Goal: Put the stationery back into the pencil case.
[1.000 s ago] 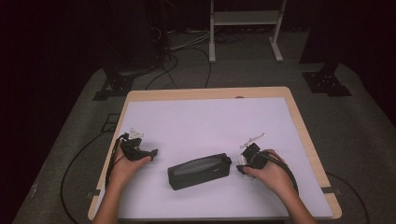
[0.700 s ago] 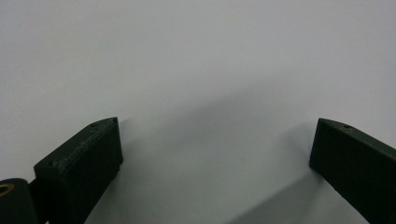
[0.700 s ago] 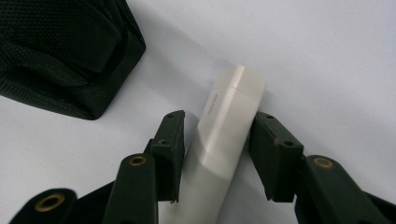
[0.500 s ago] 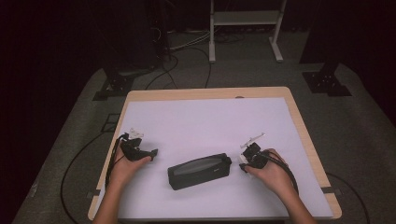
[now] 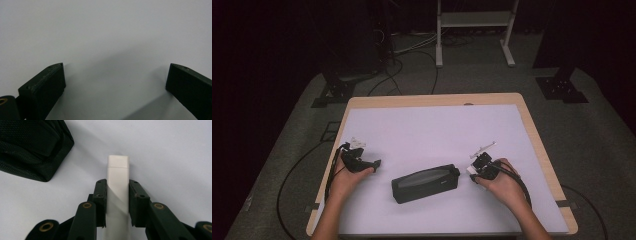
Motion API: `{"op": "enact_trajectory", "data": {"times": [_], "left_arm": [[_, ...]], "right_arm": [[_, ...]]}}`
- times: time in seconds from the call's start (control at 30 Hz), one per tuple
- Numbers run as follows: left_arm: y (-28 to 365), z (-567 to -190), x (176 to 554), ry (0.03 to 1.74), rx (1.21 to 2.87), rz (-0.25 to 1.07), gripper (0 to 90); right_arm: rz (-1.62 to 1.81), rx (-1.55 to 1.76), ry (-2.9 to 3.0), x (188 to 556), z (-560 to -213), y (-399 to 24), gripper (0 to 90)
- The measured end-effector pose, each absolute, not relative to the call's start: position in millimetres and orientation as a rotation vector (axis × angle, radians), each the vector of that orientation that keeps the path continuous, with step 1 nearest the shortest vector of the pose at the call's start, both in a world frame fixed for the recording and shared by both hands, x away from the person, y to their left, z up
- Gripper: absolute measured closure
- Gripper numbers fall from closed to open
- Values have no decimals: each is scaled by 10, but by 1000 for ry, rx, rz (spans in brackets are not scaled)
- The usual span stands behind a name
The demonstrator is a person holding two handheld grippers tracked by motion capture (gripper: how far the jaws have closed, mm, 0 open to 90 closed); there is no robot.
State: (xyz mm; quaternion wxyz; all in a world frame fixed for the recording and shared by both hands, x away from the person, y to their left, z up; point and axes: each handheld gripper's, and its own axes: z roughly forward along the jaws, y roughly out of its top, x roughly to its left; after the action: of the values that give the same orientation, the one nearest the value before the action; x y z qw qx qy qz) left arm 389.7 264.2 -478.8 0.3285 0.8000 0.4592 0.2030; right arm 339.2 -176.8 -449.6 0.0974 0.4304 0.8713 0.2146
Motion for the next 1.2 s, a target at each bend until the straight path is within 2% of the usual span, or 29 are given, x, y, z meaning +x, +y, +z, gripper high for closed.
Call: {"op": "enact_trajectory", "data": {"times": [0.43,1.2], "left_arm": [[2643,-4787,3898,1202,2094,530,16],[2642,-4788,3897,1202,2094,531,16]], "right_arm": [[704,1267,2573,3411,-4435,-1848,703],[1087,1091,2534,3379,-4165,-1979,703]]}}
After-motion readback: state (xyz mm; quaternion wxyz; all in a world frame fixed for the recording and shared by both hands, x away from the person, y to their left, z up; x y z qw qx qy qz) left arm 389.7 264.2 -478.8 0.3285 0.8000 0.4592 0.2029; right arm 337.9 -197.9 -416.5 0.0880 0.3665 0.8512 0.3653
